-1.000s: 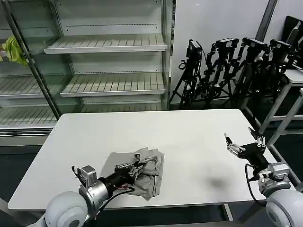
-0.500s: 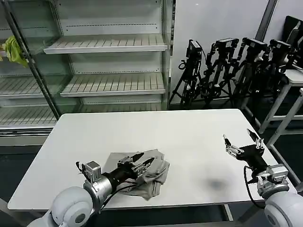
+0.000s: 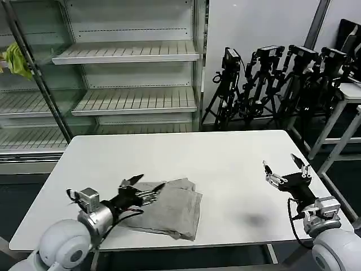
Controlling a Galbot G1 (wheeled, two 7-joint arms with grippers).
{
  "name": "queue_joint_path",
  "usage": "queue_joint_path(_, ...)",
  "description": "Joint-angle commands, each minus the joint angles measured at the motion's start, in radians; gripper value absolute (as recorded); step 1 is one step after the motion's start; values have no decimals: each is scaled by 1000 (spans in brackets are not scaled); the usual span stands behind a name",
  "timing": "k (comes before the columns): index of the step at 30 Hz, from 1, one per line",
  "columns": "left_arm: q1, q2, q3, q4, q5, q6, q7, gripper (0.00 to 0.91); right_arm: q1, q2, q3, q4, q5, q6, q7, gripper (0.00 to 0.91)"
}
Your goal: Fold and organize the clothes.
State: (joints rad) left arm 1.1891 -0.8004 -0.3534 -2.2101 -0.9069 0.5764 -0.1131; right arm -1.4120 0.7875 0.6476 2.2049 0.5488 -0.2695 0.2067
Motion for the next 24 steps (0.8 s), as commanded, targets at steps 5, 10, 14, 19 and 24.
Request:
queue_joint_path(5, 224, -15, -168, 126, 40, 2, -28, 907, -2, 4, 10, 1, 10, 21, -9, 907)
queue_joint_path(10, 265, -35, -148, 114, 58, 3, -25, 907, -11, 6, 21, 0, 15, 30, -12, 907)
queue_joint_path(14, 266, -47, -135, 115, 68, 2, -22, 907, -6, 8, 19, 2, 17, 30, -12, 907)
queue_joint_path(19, 263, -57, -121, 121, 85, 2, -13, 907, -5, 16, 12, 3, 15, 32, -13, 907)
queue_joint_path(24, 262, -67, -115, 124, 94, 2, -7, 695, -3, 20, 8, 2, 13, 32, -13, 907)
